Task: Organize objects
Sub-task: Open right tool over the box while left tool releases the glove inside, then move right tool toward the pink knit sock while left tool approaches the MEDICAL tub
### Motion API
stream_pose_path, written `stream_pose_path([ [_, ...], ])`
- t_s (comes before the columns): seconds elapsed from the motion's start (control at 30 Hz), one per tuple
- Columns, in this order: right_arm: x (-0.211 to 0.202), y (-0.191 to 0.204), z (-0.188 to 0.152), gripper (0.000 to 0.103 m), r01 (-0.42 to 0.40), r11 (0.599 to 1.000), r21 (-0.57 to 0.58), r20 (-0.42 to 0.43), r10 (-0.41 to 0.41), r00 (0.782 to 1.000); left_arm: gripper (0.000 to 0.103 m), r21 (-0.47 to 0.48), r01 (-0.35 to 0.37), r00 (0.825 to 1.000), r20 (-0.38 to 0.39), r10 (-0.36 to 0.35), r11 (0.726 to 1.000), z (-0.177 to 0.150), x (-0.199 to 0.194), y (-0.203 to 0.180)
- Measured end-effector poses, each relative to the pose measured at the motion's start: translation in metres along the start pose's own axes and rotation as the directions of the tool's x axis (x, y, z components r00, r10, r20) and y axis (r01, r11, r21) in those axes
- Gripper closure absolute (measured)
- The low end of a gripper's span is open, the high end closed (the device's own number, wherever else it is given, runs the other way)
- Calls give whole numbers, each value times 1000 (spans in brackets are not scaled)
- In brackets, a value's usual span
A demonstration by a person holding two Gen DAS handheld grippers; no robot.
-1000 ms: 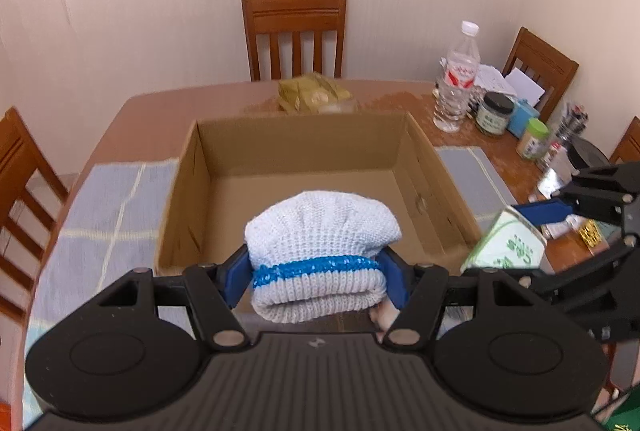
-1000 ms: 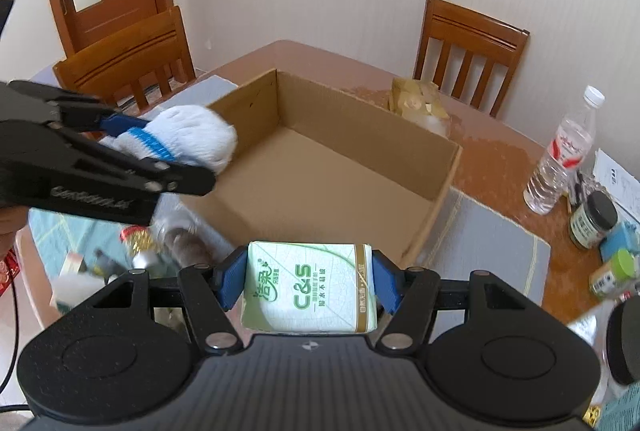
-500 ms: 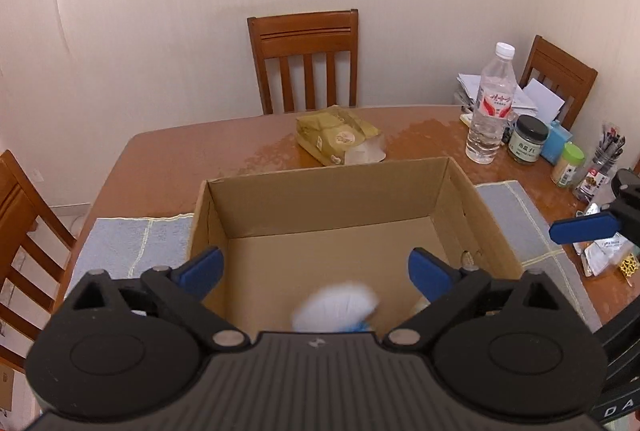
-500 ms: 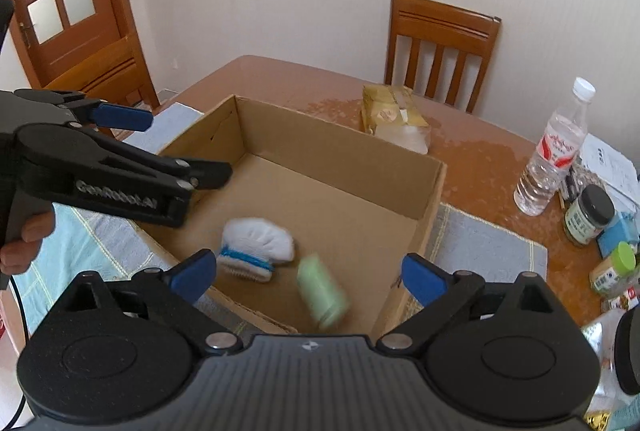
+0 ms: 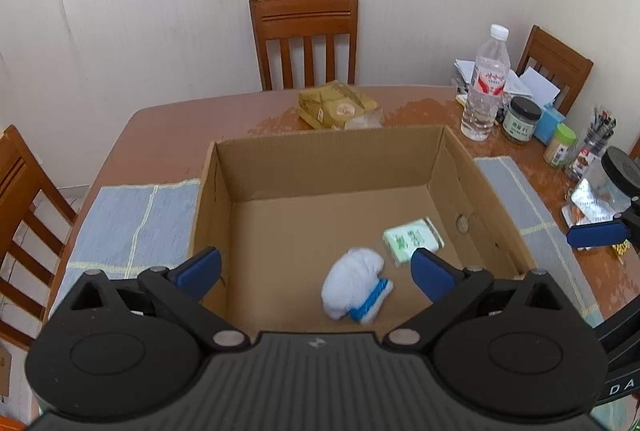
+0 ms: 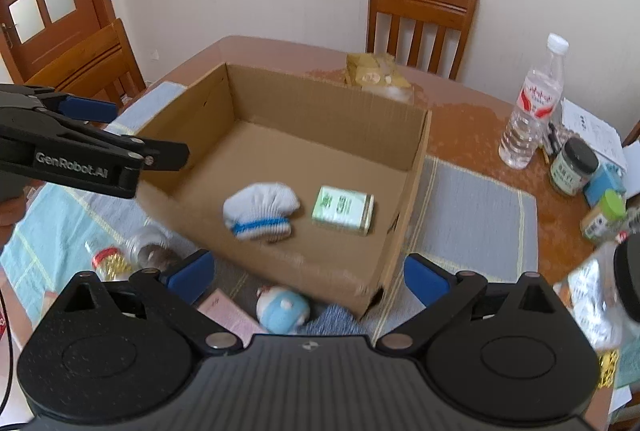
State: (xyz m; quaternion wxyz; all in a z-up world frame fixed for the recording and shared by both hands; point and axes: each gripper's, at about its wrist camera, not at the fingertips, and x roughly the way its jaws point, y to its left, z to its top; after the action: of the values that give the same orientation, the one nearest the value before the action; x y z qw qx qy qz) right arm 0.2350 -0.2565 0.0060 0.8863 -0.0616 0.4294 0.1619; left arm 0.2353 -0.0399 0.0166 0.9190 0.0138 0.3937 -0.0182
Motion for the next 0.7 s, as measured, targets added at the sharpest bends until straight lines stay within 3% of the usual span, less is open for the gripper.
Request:
stream_pose_path([
  [0.5, -14, 7, -56, 0, -87, 996, -1, -13, 87, 996, 1, -61, -109, 994, -37, 107, 992, -66, -48, -9],
  [0.7, -15, 14, -80, 0, -100, 992, 75, -29, 103, 994, 1, -86, -107, 993, -50, 103, 991, -92, -64, -5],
])
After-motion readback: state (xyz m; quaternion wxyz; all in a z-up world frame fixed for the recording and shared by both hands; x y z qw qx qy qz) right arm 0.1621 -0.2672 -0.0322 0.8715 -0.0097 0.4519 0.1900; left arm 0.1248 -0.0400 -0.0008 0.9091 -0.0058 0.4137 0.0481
